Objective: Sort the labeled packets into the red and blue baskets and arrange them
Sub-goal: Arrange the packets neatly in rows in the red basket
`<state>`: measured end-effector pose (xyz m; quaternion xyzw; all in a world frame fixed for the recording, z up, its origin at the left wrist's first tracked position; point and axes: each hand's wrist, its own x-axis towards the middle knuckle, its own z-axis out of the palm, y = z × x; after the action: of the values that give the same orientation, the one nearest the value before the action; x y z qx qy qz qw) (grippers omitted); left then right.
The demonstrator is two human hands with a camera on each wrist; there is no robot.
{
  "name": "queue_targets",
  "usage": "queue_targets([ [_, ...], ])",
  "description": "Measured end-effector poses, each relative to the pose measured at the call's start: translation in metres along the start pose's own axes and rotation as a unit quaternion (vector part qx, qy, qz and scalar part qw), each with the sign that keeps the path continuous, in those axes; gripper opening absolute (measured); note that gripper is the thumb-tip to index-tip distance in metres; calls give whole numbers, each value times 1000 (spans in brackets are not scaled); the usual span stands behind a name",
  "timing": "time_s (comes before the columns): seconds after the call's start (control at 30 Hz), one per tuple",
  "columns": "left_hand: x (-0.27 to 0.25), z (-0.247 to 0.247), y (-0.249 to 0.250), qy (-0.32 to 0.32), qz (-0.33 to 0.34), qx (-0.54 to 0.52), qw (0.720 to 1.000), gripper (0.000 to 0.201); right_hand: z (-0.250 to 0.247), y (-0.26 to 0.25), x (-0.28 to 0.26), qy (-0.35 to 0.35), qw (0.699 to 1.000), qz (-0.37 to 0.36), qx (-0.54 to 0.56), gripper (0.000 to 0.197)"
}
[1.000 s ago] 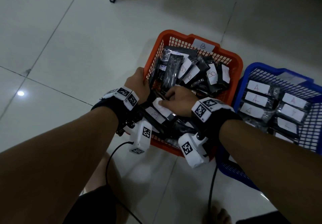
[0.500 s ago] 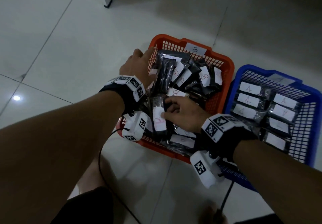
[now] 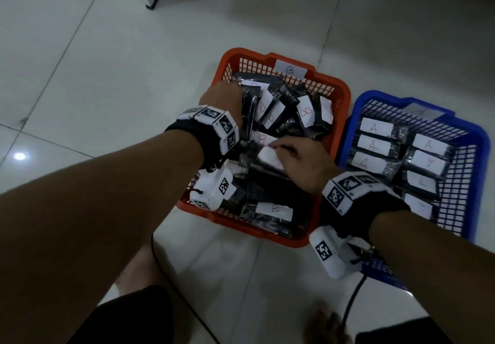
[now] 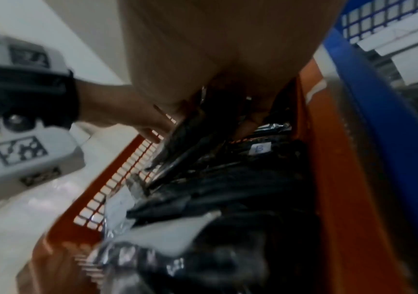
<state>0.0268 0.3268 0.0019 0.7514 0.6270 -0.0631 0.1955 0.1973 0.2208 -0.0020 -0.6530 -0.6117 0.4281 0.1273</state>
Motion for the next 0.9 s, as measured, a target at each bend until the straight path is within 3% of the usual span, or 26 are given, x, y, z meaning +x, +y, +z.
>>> queue_targets([
  [0.1,-2,2,5,-32,-28,11,999,24,10,5,-6,-75,996,-22,-50,25],
  [0.3,-5,5,3,-22,-48,6,999,22,7,5,0,-37,999,32,-15,8],
  [0.53,-9,-3,-7,41,-95,-107,989,28,5,7,17,37,997,63,-11,59],
  [0.6,-12,-8,-11,77,-73,-162,981,26,6,9,25,13,996,86,-15,60],
  [0.67,-16,-14,-16,76,-30,-186,979,27,7,10,31,-12,993,109,-36,46],
  [0.77,-25,-14,-22,24,22,-163,986,29,8,9,35,-22,992,111,-55,27],
  [0.9,-44,-4,-26,-32,107,-149,983,26,16,12,39,7,994,112,10,20],
])
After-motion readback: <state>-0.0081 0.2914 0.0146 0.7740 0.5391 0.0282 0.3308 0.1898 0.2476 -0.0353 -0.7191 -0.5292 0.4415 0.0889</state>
